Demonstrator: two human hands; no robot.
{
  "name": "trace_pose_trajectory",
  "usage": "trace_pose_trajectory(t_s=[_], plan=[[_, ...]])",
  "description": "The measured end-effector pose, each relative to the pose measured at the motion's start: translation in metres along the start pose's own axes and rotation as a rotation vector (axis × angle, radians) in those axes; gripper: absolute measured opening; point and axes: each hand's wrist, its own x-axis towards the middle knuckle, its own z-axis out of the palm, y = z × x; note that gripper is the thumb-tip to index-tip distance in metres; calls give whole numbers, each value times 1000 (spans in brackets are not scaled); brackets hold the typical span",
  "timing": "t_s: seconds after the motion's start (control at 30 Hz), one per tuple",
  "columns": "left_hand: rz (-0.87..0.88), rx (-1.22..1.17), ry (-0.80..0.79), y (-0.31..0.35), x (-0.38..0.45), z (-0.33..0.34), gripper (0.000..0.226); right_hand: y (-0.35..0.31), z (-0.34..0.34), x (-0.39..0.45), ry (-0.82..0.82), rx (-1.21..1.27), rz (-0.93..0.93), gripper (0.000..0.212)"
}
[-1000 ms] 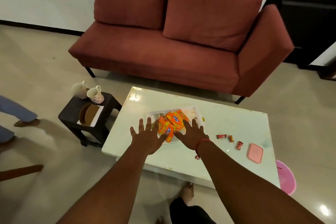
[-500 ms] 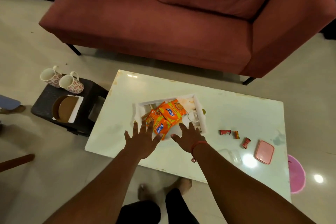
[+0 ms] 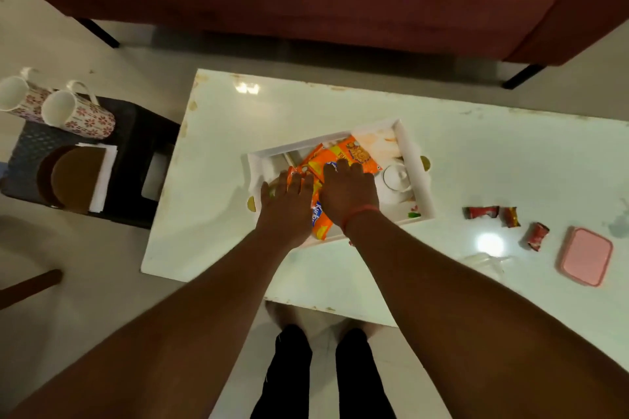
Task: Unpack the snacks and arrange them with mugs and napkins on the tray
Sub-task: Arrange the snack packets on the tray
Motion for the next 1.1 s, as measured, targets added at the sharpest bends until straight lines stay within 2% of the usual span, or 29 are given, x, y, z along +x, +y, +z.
trace_pose_trajectory(t_s=[0.1,0.2,0.33,0.43,0.53,0.63,0.73,0.9,1.1], plan=[[46,-27,70,-4,8,13,80,-11,9,13,-14,-89,15,38],[75,-12,91,-7,12,19,67,-10,12,18,-8,-168,-14,33],[116,5,127,-12,15,22,64,9,13,12,25,-249,-97,32],[149,-9,170,-13,22,19,62,39,7,8,144,-310,-156,39],[182,-33,215,-9,29,14,60,78,-3,5,348,-310,-174,20],[216,-19,218,2,33,11,59,115,-15,3,390,-291,-89,20],[291,-13,208,19,41,14,59,143,-26,9,364,-123,53,23],[347,-29,164,55,62,15,62,166,-33,34,237,317,126,37],[341,16,27,88,93,16,68,174,-29,55,189,538,274,32]])
